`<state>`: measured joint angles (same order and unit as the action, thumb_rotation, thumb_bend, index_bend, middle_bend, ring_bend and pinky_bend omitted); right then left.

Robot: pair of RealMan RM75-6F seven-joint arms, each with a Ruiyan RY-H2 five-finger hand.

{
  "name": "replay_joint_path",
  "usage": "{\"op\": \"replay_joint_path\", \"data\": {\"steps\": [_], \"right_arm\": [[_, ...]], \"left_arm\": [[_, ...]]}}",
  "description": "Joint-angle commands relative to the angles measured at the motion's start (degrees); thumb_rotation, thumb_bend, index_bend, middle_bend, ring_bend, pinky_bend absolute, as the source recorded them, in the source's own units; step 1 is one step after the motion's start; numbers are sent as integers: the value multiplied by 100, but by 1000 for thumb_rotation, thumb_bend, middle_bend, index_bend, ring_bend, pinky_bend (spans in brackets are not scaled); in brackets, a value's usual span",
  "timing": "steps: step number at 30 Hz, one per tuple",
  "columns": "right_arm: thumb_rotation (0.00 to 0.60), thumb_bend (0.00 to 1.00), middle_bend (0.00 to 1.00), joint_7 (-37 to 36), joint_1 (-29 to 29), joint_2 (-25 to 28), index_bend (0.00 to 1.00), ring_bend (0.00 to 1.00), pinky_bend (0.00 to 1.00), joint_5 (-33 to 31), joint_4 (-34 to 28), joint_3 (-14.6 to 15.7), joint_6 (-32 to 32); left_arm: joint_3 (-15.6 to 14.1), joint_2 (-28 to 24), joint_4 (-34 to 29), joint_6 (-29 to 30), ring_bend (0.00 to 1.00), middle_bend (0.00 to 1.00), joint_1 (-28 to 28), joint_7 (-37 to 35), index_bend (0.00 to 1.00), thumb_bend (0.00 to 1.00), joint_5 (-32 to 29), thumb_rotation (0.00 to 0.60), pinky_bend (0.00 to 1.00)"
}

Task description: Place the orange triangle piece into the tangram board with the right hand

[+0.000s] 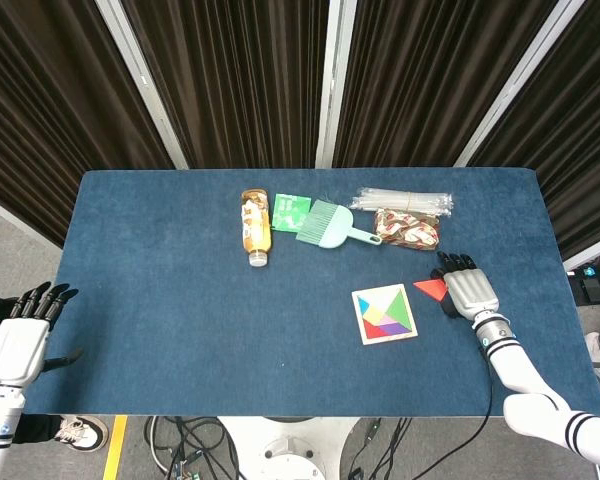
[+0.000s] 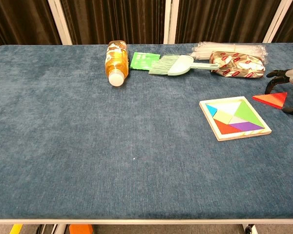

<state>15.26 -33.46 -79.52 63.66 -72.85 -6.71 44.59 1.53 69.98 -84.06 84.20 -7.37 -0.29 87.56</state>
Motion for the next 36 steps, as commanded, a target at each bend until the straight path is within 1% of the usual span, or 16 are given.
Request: {"op": "replay_joint_path", "data": {"steps": [1, 8, 15, 21, 25, 29, 36], "right_arm": [[600, 176, 0, -25, -12, -14, 333, 0, 0, 18, 20, 13, 15], [600, 183, 0, -155, -17, -34, 421, 0, 0, 93, 37, 22, 98], [600, 189, 0, -324, -14, -11, 531, 0, 0, 216, 51, 24, 192], [600, 203, 0, -358, -9, -2, 580, 0, 0, 217, 72, 39, 216], [600, 205, 0, -398, -11, 44, 589, 0, 0, 251, 5, 14, 280], [600, 206, 1, -491, -29, 181, 590, 0, 0, 347, -237, -48, 377], [600, 209, 6, -511, -188, 518, 595, 0, 0, 665, -1007, -84, 385]], "left_arm": [[-7, 4, 7, -22, 50, 129, -7, -4, 172, 0, -3, 600, 133], [-13, 5, 15, -26, 50, 129, -9, -36, 172, 0, 9, 600, 133], [-27, 16, 41, -54, 50, 130, -9, -68, 172, 0, 1, 600, 133], [-31, 19, 57, -48, 50, 130, -4, -90, 172, 0, 5, 600, 133], [-35, 19, 58, -45, 50, 129, -3, -98, 172, 0, 14, 600, 133], [-31, 15, 49, -40, 50, 129, -7, -100, 172, 0, 21, 600, 133], [-23, -2, 41, -17, 50, 130, -1, -159, 172, 0, 26, 600, 133]]}}
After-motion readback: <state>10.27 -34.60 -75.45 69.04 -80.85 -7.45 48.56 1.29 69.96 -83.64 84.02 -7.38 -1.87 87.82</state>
